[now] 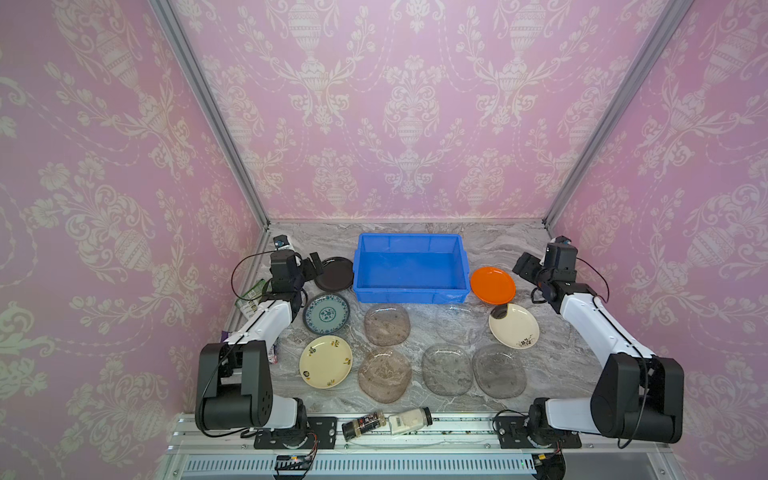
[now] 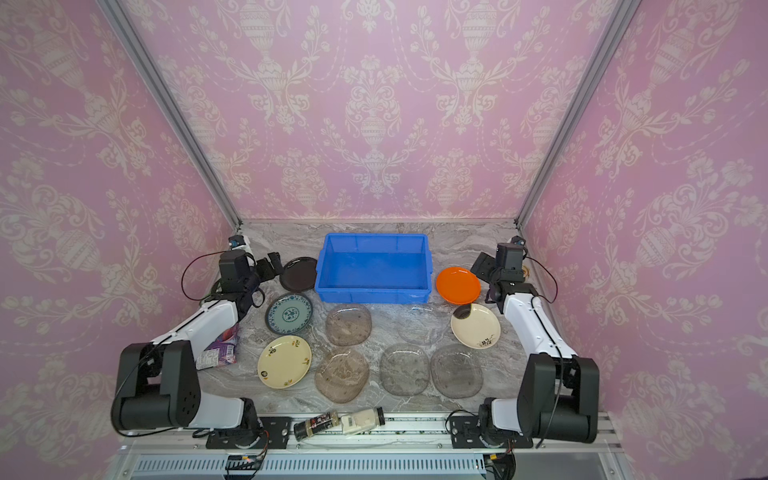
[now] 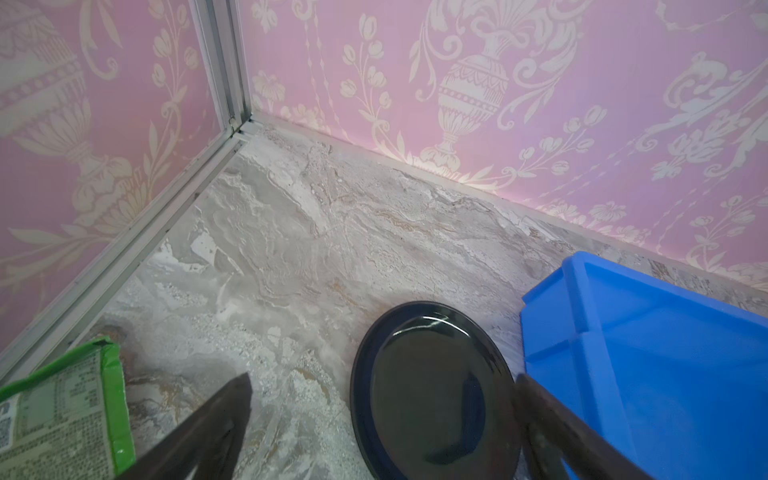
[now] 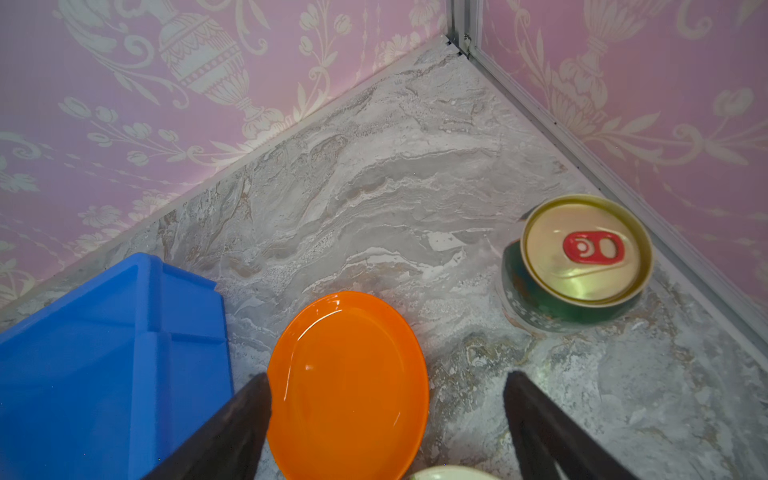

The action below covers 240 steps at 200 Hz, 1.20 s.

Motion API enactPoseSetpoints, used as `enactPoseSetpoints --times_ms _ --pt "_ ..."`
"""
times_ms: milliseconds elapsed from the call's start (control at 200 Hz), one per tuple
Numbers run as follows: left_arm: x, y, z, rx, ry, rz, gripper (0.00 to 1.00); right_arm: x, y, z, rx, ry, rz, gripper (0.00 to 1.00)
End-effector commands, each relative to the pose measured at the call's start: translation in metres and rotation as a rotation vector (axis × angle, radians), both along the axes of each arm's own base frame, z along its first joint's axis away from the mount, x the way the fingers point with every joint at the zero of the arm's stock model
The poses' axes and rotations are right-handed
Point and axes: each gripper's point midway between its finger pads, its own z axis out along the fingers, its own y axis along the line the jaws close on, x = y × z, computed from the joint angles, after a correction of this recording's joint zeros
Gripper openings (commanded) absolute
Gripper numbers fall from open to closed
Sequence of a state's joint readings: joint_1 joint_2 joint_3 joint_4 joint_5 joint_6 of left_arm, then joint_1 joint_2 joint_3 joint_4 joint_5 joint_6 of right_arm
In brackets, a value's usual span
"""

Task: Place the plates into the plastic bin on the countertop
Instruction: 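Reach the right gripper to the orange plate and pinch its rim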

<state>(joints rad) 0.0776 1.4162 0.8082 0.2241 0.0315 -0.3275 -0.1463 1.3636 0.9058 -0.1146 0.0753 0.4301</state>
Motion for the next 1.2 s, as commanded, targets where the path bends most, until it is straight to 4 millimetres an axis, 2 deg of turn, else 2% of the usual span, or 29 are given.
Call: enactPoseSetpoints --times_ms 0,105,205,235,310,380,650,720,931,1136,1196 --pt "-0.003 -0.015 0.017 -0.144 0.022 -0.035 0.99 -0.003 0.005 -0.022 0.107 0.041 0.008 0.82" --pt "0.004 -0.025 0.020 -0.230 0.011 -0.065 0.99 -0.003 -0.001 -0.047 0.143 0.104 -0.007 0.75" --pt "0.007 -0.034 0.014 -0.292 0.021 -0.094 0.99 -0.002 -0.005 -0.065 0.181 0.123 -0.024 0.58" --pt "0.007 -0.038 0.011 -0.305 0.024 -0.108 0.99 -0.001 -0.005 -0.070 0.198 0.133 -0.023 0.54" --pt "0.008 -0.044 0.009 -0.325 0.026 -0.137 0.99 0.000 0.000 -0.082 0.237 0.164 -0.013 0.53" --pt "0.008 -0.046 0.007 -0.332 0.028 -0.148 0.99 0.001 0.003 -0.093 0.267 0.182 -0.011 0.42" --pt "0.013 -0.053 0.005 -0.338 0.032 -0.174 0.99 -0.001 0.006 -0.115 0.294 0.234 -0.016 0.39" --pt "0.014 -0.057 0.001 -0.343 0.041 -0.184 0.99 -0.001 0.007 -0.119 0.301 0.248 -0.010 0.34" --pt "0.018 -0.067 -0.010 -0.356 0.066 -0.211 0.99 0.002 0.009 -0.127 0.309 0.270 0.001 0.32" --pt "0.020 -0.069 -0.009 -0.360 0.065 -0.219 0.99 0.006 0.013 -0.135 0.346 0.269 0.010 0.31" --pt "0.020 -0.069 -0.011 -0.360 0.067 -0.218 0.99 0.007 0.013 -0.134 0.348 0.269 0.013 0.27"
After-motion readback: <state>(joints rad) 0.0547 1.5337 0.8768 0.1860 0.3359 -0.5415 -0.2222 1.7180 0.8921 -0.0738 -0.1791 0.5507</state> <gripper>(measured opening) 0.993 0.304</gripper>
